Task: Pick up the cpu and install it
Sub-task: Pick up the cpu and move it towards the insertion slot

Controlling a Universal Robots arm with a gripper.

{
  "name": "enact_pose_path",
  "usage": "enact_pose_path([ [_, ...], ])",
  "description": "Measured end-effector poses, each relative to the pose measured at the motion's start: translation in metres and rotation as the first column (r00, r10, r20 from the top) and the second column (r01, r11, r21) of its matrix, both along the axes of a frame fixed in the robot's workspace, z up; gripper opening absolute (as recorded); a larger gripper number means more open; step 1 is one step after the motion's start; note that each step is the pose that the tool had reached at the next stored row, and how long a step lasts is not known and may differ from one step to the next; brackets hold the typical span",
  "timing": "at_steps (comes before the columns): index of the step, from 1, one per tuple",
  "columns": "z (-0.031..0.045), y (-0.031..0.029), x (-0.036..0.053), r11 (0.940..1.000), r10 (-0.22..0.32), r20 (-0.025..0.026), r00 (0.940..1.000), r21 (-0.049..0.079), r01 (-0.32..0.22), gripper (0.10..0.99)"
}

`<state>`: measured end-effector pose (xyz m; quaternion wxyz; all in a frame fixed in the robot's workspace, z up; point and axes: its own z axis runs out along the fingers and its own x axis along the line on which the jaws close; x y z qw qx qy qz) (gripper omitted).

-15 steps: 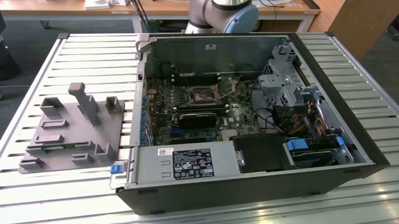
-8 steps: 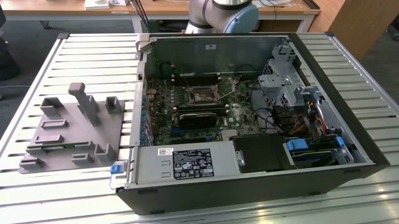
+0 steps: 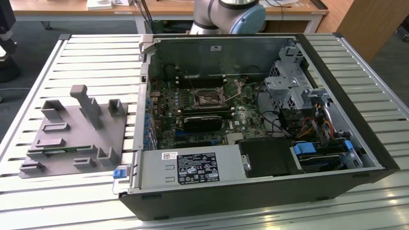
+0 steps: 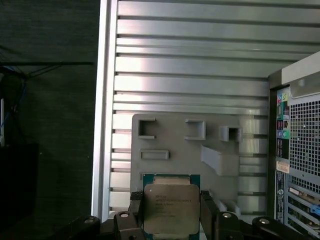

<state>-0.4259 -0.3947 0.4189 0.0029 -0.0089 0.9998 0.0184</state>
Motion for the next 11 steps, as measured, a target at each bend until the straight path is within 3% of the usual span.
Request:
enact_pose_path([
  [11,0.0,0.0008,0.0167,1.0,0.0,0.0,1.0,0.0,0.0,0.541],
])
